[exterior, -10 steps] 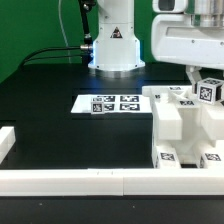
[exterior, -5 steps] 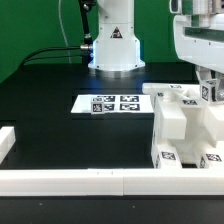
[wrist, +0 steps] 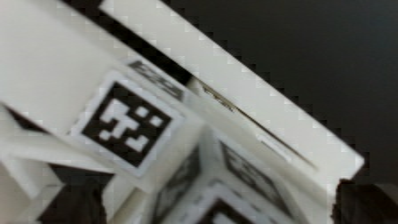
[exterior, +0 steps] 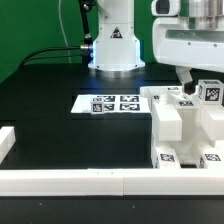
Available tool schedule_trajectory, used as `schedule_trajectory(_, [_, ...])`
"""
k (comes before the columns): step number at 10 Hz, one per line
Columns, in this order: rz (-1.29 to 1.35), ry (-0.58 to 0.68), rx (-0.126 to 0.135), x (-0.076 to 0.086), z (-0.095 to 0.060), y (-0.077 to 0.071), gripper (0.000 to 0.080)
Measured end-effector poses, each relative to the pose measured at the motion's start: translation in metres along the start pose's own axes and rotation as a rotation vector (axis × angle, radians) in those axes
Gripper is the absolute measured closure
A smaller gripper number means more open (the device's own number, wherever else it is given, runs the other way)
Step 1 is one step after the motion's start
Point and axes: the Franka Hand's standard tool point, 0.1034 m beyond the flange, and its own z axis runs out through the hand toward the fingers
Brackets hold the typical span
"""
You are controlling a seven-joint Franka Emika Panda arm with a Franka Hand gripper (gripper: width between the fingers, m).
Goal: Assemble chair
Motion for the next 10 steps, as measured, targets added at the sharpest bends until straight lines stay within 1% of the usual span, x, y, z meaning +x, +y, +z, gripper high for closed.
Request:
schedule_trajectory(2, [-0.135, 0.004, 0.002, 0.0012, -0.0003, -0.0005, 0.0151])
schedule_trajectory(3, [-0.242, 0.006, -0.003, 0.0012, -0.0003, -0.0001, 0.0151])
schedule_trajectory(4, [-0.480, 0.020, -0.045, 0.0012, -0.0011, 0.0024, 0.0151])
schedule_trajectory(5, [-0.587, 0.025, -0.052, 0.0028, -0.0032, 0.0022, 0.0151])
schedule_trajectory(6, [-0.567, 0.024, -0.052, 0.0030, -0.0017, 0.0028, 0.0151])
schedule_trajectory(7, [-0.552, 0.024, -0.052, 0.0030, -0.0012, 0.0031, 0.0267])
schedule_trajectory(8, [-0.552, 0.024, -0.052, 0.0032, -0.0012, 0.0032, 0.0403])
schedule_trajectory(9, [-0.494, 0.024, -0.050, 0.0026, -0.0008, 0.0030, 0.0537])
schedule_trajectory(10, [-0.405, 0.026, -0.049, 0.0024, -0.0007, 0.0029, 0.0537])
